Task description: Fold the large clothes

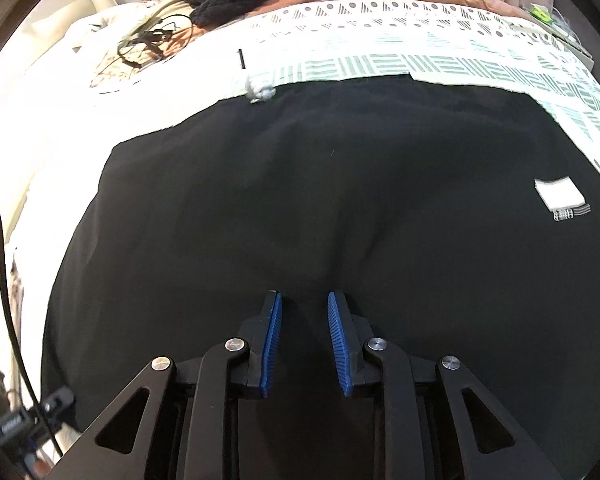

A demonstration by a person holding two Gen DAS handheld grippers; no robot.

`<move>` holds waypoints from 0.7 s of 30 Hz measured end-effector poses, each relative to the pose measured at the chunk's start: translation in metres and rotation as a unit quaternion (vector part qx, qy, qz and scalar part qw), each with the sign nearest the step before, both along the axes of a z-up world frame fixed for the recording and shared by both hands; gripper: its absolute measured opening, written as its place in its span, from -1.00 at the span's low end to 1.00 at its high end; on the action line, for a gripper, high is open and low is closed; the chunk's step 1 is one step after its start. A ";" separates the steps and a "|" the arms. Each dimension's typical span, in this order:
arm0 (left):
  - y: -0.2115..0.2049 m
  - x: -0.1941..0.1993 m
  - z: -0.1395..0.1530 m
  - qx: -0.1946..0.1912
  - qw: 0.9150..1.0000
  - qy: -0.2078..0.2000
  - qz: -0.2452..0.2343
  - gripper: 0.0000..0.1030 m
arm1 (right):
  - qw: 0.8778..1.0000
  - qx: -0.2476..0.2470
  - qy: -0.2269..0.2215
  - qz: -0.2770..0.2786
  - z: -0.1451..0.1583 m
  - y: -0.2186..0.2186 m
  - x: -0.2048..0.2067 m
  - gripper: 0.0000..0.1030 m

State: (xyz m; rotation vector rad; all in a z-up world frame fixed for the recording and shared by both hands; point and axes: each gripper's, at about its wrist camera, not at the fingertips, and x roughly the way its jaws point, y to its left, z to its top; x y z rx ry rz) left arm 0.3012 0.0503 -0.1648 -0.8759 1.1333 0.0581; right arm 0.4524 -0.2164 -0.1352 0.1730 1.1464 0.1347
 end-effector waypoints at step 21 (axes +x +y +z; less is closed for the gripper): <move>-0.001 0.002 0.025 -0.052 0.998 -0.010 0.036 -0.84 | 1.000 -0.011 0.019 0.018 0.004 0.010 0.011 -0.53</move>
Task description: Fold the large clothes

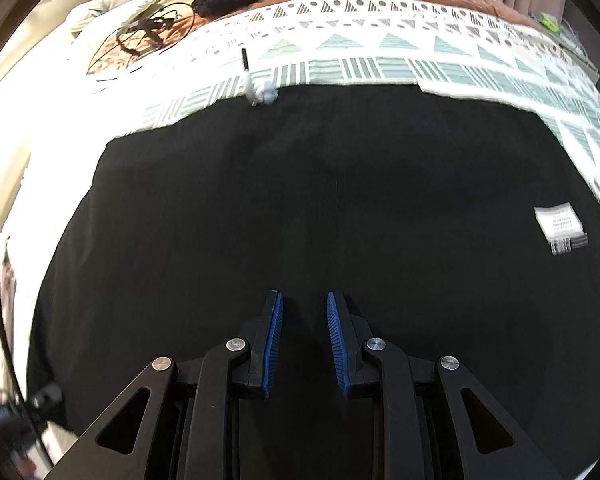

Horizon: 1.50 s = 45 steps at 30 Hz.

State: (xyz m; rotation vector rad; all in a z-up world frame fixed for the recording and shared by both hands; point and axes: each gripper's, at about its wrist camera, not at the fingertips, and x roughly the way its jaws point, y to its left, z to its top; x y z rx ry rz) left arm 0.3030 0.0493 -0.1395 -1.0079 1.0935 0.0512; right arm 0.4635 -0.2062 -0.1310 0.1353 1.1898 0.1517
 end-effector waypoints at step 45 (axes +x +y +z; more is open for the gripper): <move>-0.239 0.026 0.203 0.094 0.952 -0.173 -0.234 -0.88 | 0.970 0.212 -0.082 -0.085 0.041 -0.154 -0.217 -0.56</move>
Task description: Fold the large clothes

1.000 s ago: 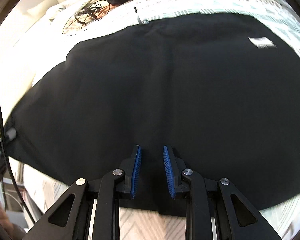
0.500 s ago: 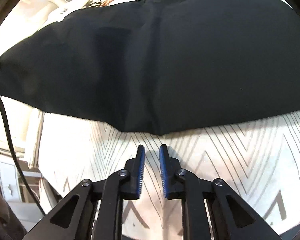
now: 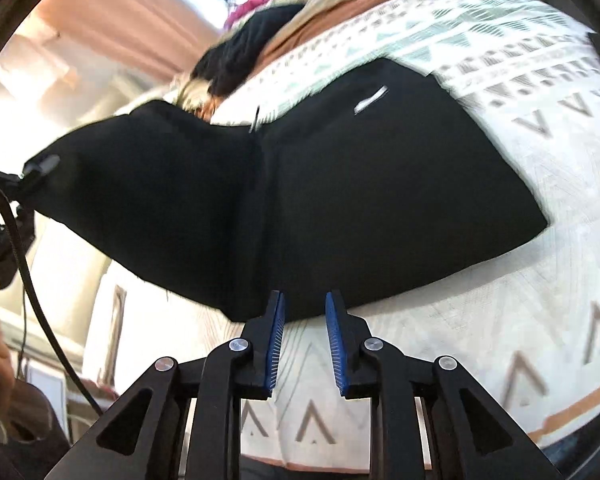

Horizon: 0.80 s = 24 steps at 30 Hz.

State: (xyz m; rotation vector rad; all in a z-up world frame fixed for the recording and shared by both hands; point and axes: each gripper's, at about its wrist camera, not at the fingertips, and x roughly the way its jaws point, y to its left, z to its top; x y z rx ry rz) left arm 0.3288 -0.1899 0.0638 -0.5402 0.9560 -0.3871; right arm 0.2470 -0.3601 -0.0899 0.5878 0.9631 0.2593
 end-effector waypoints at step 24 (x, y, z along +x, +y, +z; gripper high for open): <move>-0.124 0.012 -0.063 0.028 0.987 0.049 -0.148 0.06 | 0.988 0.058 0.001 -0.146 -0.004 -0.156 -0.040 0.09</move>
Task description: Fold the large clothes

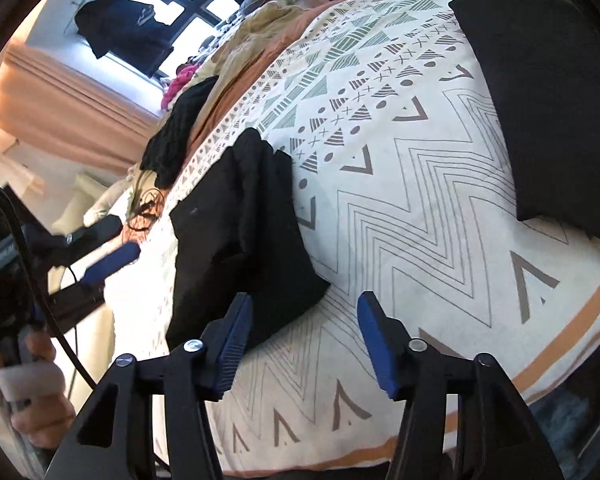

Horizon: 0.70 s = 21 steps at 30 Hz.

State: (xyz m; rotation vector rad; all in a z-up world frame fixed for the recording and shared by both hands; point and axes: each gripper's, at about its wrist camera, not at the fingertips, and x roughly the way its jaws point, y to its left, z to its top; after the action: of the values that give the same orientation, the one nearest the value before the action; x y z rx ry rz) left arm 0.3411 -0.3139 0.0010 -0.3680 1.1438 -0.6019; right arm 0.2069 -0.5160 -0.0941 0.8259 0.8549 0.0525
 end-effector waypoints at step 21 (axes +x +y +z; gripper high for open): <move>0.140 0.003 -0.058 0.047 0.987 0.048 0.145 0.13 | 0.997 -0.019 -0.015 0.075 0.006 0.047 0.081 -0.82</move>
State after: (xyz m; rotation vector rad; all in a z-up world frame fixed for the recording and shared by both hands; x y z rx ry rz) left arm 0.3446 -0.1740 -0.0575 -0.4774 1.1784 -0.2763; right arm 0.2877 -0.4691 -0.0886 0.7235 0.8869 0.1798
